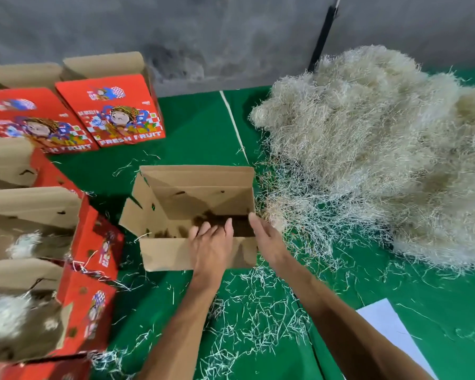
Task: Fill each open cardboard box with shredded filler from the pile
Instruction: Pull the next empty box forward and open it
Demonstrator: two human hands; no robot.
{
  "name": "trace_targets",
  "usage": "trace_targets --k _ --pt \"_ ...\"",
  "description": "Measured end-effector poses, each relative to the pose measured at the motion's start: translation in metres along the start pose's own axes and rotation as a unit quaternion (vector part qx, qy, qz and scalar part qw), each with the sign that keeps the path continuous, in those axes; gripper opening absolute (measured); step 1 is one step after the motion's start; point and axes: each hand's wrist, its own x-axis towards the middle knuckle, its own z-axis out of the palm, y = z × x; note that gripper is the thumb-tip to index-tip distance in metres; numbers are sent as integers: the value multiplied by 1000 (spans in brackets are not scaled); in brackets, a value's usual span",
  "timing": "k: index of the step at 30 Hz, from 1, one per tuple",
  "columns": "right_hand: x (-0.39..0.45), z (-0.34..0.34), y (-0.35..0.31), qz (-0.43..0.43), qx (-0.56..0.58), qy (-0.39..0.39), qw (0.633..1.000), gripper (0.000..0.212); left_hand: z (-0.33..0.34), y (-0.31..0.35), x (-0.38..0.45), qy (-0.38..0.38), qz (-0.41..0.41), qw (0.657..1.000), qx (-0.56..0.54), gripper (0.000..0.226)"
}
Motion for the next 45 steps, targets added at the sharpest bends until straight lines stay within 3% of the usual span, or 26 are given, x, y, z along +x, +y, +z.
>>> trace_targets --k 3,8,12,15,18,21,25,27,31,33,36,40,45 --pt "1 9 -1 -20 16 -3 1000 31 -16 3 -1 -78 42 996 29 8" --pt "13 6 -5 -22 46 32 998 38 -31 40 18 -138 -5 989 -52 24" --pt "13 -16 -2 -30 34 15 999 41 -30 75 27 -83 -42 978 -188 14" --pt "11 -46 4 -28 28 17 999 26 -23 103 27 -33 44 972 -229 7" --pt "1 -73 29 -5 -7 18 1000 19 -10 140 22 -153 99 925 -332 8" --pt "-2 -105 55 -7 -11 29 999 19 17 179 23 -251 47 904 -342 32" --pt "20 -151 72 37 31 73 996 48 49 209 42 -272 -63 908 -313 55" --pt "32 -169 79 39 33 92 994 50 66 213 54 -299 -142 908 -258 67" --pt "59 -200 88 50 80 115 989 52 109 213 78 -352 -242 872 -239 86" --pt "67 -212 93 44 85 139 986 51 133 223 84 -368 -273 851 -256 79" --pt "73 -232 106 44 73 172 981 47 153 264 88 -393 -325 786 -350 45" --pt "83 -273 109 29 15 226 974 43 152 328 118 -324 -271 775 -470 45" --pt "111 -338 72 -38 -94 362 927 49 111 392 185 -229 -79 783 -573 38"
